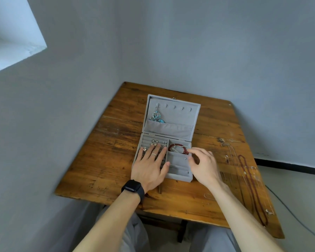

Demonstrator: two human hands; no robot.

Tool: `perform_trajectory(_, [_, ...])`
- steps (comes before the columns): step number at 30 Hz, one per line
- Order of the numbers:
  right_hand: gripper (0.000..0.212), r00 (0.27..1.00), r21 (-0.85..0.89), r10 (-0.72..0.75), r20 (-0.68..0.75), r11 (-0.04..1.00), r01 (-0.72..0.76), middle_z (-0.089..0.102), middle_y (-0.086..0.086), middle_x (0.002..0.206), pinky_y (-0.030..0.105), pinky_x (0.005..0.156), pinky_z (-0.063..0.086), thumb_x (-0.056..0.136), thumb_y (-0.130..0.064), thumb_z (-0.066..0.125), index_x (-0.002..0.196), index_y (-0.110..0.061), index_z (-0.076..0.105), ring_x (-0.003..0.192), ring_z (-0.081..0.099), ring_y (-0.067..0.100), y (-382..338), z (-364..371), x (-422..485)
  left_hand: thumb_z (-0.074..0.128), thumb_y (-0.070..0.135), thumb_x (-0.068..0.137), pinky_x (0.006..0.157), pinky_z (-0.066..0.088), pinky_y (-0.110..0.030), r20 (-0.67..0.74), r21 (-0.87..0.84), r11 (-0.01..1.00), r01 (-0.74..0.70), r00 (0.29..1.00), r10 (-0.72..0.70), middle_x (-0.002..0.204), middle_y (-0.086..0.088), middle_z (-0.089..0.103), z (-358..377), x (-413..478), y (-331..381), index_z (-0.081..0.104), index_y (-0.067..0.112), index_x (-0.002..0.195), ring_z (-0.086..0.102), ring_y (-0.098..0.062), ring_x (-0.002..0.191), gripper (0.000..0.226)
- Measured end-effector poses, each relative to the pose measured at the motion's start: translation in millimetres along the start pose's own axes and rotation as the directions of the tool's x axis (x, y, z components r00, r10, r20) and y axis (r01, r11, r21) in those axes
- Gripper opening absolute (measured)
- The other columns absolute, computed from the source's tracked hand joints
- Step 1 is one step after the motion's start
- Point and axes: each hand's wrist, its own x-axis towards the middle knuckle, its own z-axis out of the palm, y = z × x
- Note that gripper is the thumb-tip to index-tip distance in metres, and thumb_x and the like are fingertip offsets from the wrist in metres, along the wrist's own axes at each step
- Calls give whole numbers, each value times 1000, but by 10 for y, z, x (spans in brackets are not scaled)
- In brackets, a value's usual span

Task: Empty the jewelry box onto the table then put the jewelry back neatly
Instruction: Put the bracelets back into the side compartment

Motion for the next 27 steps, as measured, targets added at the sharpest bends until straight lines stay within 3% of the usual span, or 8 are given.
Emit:
perform_trajectory(3, [27, 994, 59, 47, -99, 997, -41, 65, -8, 122, 33, 107, 37, 94, -21, 63, 120, -24, 68, 118, 55, 14, 115, -179, -198, 13, 57, 101, 125, 9, -46, 16, -4, 1000, 2, 1000, -2, 162, 3, 31, -10, 4, -8, 26, 29, 157, 20, -16, 152, 64])
perform_trajectory(5, [25, 982, 52, 103, -158, 994, -96, 68, -9, 115, 40, 104, 43, 91, -22, 66, 115, -25, 68, 110, 59, 14, 269, -286, -331, 14, 57, 102, 125, 8, -46, 22, -10, 1000, 0, 1000, 0, 162, 4, 29, -20, 3, -14, 24, 30, 158, 19, -16, 152, 63])
perform_trajectory(9, [22, 964, -26, 201, -176, 978, -209, 70, -12, 101, 29, 85, 44, 89, -27, 69, 110, -28, 68, 98, 61, 17, 628, -474, -549, 15, 59, 102, 125, 8, -45, 29, -18, 1000, 3, 1000, -2, 163, 5, 26, -49, -1, -12, 20, 31, 159, 16, -14, 152, 63])
perform_trajectory(12, [20, 963, -68, 245, -111, 965, -253, 69, -14, 98, 29, 87, 45, 88, -32, 69, 108, -32, 67, 97, 62, 17, 786, -521, -687, 16, 60, 100, 125, 6, -43, 22, -43, 999, -8, 1000, 9, 163, 4, 27, -94, -12, 22, 23, 31, 158, 17, -15, 152, 65])
perform_trajectory(18, [13, 975, -79, 220, -8, 972, -220, 62, -20, 97, 23, 73, 40, 90, -36, 66, 103, -37, 69, 96, 52, 10, 805, -504, -963, 15, 61, 100, 124, 1, -44, 47, -26, 988, -154, 987, 155, 164, 3, 23, -135, -80, 306, 24, 30, 158, 14, -16, 153, 66])
perform_trajectory(23, [14, 978, -98, 201, -61, 974, -206, 64, -15, 101, 21, 76, 34, 90, -35, 66, 103, -31, 71, 94, 49, 10, 821, -436, -1113, 14, 60, 102, 125, -3, -45, 124, -2, 959, -283, 952, 281, 166, 7, 10, -56, -154, 590, 14, 31, 159, 3, -12, 154, 64])
perform_trajectory(27, [20, 979, -113, 175, -109, 976, -187, 66, -14, 97, 22, 71, 39, 92, -37, 64, 110, -31, 68, 91, 51, 11, 830, -429, -1033, 17, 59, 102, 125, 2, -45, 155, 23, 960, -278, 950, 272, 165, 8, 7, 66, -216, 627, 8, 30, 160, 7, -14, 154, 65])
